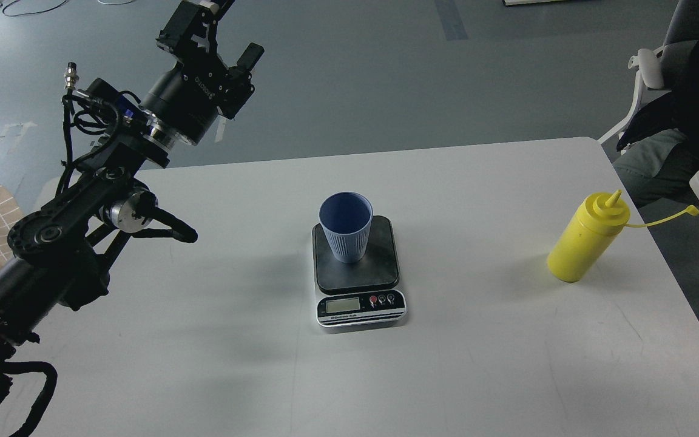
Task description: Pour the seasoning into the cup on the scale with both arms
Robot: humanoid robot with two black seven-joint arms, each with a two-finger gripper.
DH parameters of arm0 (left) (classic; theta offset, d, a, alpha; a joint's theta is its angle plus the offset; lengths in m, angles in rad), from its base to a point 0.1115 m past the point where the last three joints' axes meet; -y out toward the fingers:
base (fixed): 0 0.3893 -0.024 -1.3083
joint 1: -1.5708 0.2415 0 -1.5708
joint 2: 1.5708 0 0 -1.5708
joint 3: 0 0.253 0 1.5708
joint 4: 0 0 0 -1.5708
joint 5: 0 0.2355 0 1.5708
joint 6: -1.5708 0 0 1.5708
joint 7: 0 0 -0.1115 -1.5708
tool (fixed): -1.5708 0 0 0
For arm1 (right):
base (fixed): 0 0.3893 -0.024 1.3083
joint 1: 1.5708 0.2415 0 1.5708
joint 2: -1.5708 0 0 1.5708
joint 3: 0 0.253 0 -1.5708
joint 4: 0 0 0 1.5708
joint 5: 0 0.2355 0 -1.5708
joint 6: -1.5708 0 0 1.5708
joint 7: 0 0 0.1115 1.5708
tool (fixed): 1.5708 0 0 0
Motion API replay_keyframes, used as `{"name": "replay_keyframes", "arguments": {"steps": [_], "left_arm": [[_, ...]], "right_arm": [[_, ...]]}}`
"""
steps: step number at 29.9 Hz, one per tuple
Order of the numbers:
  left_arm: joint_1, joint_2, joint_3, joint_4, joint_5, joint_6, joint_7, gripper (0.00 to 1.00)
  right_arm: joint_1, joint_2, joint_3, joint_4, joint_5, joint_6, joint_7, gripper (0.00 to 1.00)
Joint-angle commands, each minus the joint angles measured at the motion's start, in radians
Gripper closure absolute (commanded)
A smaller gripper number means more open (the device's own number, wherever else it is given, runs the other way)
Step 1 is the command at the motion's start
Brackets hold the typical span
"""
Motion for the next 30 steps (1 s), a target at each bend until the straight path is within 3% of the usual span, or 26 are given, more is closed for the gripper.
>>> {"name": "replay_keyframes", "arguments": {"steps": [1, 5, 11, 18, 30], "left_arm": [[-0.016, 0.004, -0.001, 0.004, -0.012, -0.004, 0.000, 0.02], [-0.051, -0.001, 0.001, 0.022, -0.026, -0.004, 0.000, 0.02], [-0.060, -0.010, 0.002, 0.057, -0.037, -0.007, 0.000, 0.02], [-0.054, -0.057, 0.005, 0.076, -0.037, -0.036, 0.000, 0.02], [-0.033, -0.134, 0.022, 0.094, -0.035, -0.036, 0.000, 0.02]], "right_arm": [[0.194, 0.171, -0.124, -0.009, -0.133, 0.000, 0.000, 0.01], [0.347, 0.440, -0.205, -0.052, -0.437, 0.000, 0.000, 0.01], [0.409, 0.707, -0.228, -0.139, -0.649, 0.000, 0.000, 0.01], [0.374, 0.707, -0.263, -0.152, -0.825, 0.000, 0.000, 0.01], [0.298, 0.707, -0.319, -0.147, -0.824, 0.000, 0.000, 0.01]]}}
